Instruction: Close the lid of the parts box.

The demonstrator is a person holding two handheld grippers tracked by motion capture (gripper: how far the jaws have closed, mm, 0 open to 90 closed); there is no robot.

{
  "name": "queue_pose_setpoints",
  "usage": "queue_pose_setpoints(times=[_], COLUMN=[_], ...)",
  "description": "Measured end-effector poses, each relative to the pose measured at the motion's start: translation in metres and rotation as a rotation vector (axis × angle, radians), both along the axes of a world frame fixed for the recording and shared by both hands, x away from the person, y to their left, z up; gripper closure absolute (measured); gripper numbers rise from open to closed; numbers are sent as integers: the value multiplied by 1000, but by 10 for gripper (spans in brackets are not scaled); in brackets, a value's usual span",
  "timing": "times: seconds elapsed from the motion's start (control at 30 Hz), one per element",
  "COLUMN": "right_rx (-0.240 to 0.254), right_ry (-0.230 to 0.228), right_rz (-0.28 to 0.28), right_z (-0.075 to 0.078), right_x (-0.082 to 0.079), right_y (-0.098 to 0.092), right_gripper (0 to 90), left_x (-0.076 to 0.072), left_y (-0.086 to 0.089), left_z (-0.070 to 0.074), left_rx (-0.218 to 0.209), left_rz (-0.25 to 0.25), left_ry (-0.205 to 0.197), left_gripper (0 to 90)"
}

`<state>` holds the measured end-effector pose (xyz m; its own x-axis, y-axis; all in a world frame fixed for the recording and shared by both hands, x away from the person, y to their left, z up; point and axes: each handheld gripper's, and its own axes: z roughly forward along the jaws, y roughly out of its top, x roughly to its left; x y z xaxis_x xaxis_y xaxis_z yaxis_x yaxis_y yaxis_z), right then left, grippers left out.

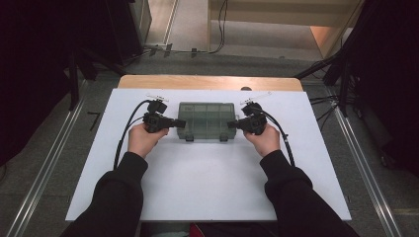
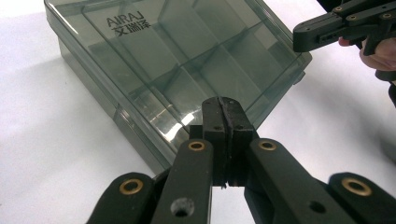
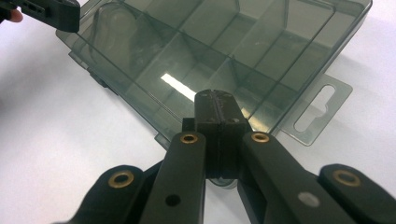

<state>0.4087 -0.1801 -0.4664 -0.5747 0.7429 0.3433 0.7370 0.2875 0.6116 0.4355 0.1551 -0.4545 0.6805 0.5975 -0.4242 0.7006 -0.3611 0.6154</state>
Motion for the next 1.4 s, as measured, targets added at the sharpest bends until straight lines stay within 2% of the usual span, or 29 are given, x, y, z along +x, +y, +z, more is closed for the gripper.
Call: queue_pose_setpoints(times=[0.23, 0.43, 0.57, 0.67, 0.83, 0.9, 0.93, 0.97, 1.1, 1.17, 1.2, 1.27, 1.4], right_rx=[5, 4, 1, 7, 10, 15, 18, 20, -5, -7, -8, -11, -2], right_ry=[-25, -19, -29, -34, -40, -31, -23, -22, -32, -22, -29, -30, -41], right_rz=[9, 3, 4, 11, 11, 8, 11, 17, 23, 18, 25, 24, 33], right_z=[-4, -4, -5, -6, -7, -6, -6, -5, -2, 1, 2, 5, 10], right_x=[0, -1, -2, -3, -3, -3, -3, -3, -5, -8, -8, -11, -16], right_y=[-1, -1, 0, 2, 3, 4, 4, 4, 5, 5, 4, 4, 1], right_gripper=[873, 874, 873, 874, 873, 872, 855, 839, 806, 763, 733, 685, 599], left_x=[-2, -6, -7, -6, -5, -4, -3, -4, -5, -6, -7, -10, -12], left_y=[-1, -4, -7, -4, -3, -1, 0, 0, -1, -3, -4, -5, -5], left_z=[-1, -2, -6, -9, -10, -11, -12, -12, -10, -7, -6, -2, 1], left_rx=[5, 30, 82, 43, 30, 7, 5, 12, 19, 20, 29, 52, 27], left_rz=[6, 13, 12, 19, 25, 25, 27, 30, 38, 29, 26, 37, 26], left_ry=[-17, -38, -55, -40, -27, -12, -19, -44, -36, -20, -32, -68, -21], left_gripper=[900, 900, 900, 900, 900, 900, 900, 900, 896, 807, 796, 702, 609])
